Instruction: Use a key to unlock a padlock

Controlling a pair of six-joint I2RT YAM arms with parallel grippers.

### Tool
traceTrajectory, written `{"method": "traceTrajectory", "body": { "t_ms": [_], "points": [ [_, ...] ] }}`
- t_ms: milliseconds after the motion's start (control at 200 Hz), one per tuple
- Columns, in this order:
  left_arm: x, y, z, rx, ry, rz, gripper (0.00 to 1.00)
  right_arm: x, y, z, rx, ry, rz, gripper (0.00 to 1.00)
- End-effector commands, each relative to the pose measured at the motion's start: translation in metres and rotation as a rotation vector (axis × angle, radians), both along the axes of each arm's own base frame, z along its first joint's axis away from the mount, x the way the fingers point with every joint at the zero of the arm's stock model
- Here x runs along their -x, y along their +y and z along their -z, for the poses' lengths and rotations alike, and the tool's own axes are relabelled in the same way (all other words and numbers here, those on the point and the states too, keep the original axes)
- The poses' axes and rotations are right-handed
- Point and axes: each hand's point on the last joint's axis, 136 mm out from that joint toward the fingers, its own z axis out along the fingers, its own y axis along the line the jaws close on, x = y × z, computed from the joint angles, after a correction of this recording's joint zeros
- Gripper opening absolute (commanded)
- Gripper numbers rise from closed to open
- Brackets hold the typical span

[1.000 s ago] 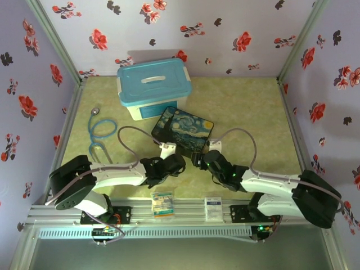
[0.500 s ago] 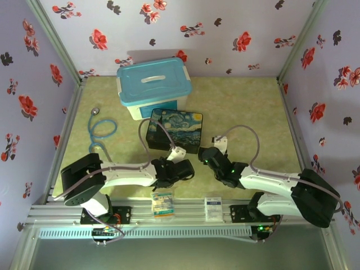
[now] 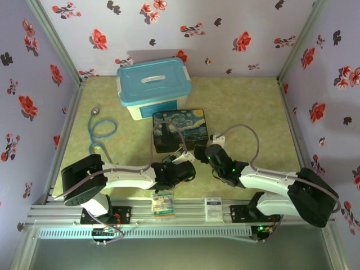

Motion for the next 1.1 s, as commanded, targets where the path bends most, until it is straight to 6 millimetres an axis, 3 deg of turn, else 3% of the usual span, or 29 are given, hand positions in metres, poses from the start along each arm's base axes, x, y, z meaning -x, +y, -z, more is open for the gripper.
{"method": "traceTrajectory", "body": {
  "t_ms": [0,260,440,620,710,875,990,1095],
  "points": [
    [-0.006,-0.014,-0.017,0.007,-0.096,0.072,0.0,0.001,0.002,-0.012,-0.068,-0.029,-0.022,0.65],
    [-0.009,-0.029,-0.022,0.041,-0.144,0.144,0.0,0.0,-0.007,-0.011,-0.055,-0.002,0.0,0.64],
    [-0.012,-0.03,-0.026,0.081,-0.176,0.135,0.0,-0.006,-0.037,-0.006,-0.054,0.029,0.112,0.65],
    [-0.013,-0.033,-0.031,0.104,-0.179,0.136,0.0,-0.005,-0.032,-0.006,-0.06,0.048,0.07,0.65],
    [-0.013,-0.033,-0.025,0.094,-0.174,0.128,0.0,-0.005,-0.031,-0.005,-0.055,0.049,0.062,0.64],
    [-0.012,-0.026,-0.011,0.054,-0.163,0.1,0.0,-0.01,-0.051,-0.007,-0.075,0.054,0.121,0.65],
    [-0.011,-0.025,-0.005,0.044,-0.153,0.1,0.0,-0.009,-0.042,-0.014,-0.06,0.065,0.036,0.67],
    [-0.01,-0.024,-0.003,0.043,-0.14,0.085,0.0,0.003,-0.027,-0.011,-0.103,0.093,-0.063,0.61]
  ]
}}
